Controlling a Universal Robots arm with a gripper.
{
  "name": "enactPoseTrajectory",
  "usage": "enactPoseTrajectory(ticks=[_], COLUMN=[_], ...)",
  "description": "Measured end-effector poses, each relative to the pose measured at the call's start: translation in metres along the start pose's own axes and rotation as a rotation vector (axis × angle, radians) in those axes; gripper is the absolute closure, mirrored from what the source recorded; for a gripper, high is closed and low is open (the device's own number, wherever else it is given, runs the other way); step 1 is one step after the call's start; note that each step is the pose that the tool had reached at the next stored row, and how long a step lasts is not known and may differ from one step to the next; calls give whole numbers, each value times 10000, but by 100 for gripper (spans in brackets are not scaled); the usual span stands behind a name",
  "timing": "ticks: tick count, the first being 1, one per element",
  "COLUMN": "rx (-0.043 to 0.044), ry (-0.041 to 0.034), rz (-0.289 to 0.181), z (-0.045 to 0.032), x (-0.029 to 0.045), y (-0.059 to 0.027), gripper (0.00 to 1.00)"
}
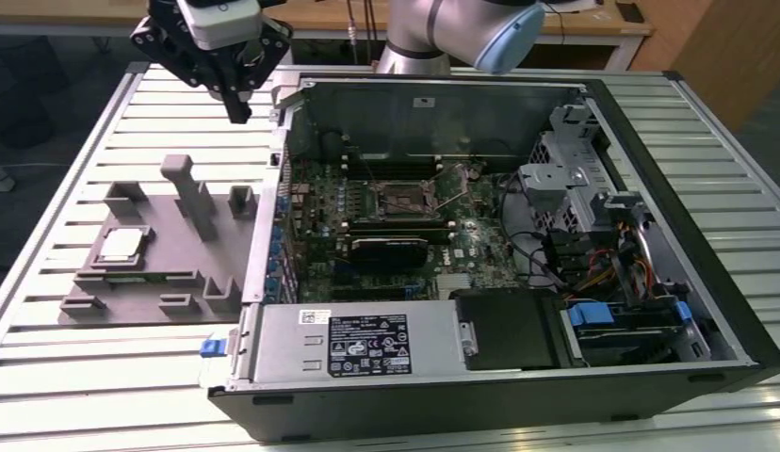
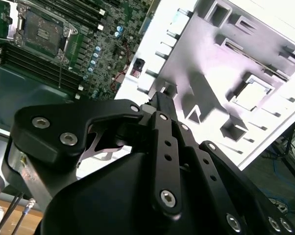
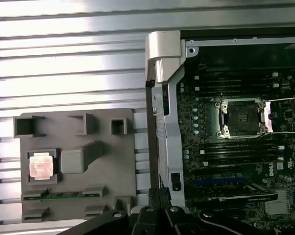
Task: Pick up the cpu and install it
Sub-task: 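Reach for the cpu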
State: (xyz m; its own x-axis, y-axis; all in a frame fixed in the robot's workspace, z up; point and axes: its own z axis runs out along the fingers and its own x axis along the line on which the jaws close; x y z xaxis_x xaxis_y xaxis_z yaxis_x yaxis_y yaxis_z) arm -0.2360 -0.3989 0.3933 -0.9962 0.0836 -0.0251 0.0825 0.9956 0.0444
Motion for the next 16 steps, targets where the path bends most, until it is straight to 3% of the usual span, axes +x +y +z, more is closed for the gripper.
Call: enactPoseTrajectory(ticks=[16], rx=[0], ry=[-3], rz=[28], z=[-6], x=[249], y=[-21], gripper=[89])
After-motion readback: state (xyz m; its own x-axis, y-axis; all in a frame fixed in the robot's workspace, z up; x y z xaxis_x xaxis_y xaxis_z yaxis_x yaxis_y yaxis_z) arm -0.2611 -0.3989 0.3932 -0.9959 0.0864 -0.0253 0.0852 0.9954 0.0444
